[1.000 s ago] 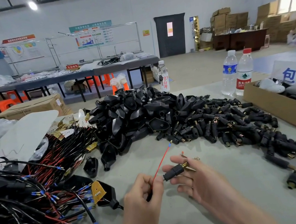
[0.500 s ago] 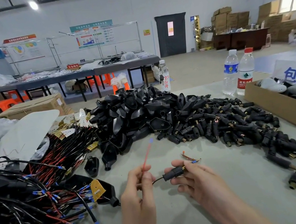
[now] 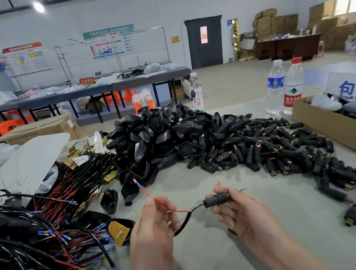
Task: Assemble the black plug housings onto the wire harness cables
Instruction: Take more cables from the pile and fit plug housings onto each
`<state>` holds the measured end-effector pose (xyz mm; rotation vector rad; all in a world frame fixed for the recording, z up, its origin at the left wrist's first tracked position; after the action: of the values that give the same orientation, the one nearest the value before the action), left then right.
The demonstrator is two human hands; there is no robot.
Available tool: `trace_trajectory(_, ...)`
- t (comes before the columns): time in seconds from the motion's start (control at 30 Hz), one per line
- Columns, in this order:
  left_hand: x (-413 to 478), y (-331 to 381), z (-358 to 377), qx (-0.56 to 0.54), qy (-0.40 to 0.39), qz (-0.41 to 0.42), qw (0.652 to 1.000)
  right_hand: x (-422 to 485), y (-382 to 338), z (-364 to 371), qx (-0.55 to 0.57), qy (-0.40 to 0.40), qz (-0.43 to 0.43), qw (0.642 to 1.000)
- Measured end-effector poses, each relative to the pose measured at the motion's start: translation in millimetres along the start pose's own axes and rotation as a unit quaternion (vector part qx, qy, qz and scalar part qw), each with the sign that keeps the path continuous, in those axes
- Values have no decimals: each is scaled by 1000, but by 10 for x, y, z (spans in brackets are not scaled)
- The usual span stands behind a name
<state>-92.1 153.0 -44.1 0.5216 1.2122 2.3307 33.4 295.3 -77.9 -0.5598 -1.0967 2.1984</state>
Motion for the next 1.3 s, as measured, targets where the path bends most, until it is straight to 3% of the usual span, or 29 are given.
trace_trajectory(0.3,45,-122,-84,-14,-17,-54,998,27,-18,-131,-6,37,-5,999)
trace_trajectory(0.43,-18,-171,27,120,-75,-30,989,36,-17,-119,-24,42,-8,999)
trace_trajectory(0.6,-93,-198,124,289,-118,16,950,19,-34,-91,-52,35,-17,998)
trace_trajectory(1.1,-104,-198,160,329,-129,46,934,-4,-120,-46,-76,11,-61,995)
trace_trajectory(1.3,-91,-172,175,300,-124,55,944,11,-114,-50,-65,10,-59,996)
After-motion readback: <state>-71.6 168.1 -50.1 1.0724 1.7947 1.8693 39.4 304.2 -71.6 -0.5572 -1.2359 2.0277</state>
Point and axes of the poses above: each hand's wrist, its own x-axis towards the middle knuckle, its own z-axis out of the palm, y = z × x, the point moved 10 cm from there along x, towards the middle knuckle, and after that the axes turned 1 degree about -x, right-handed, at the moved point
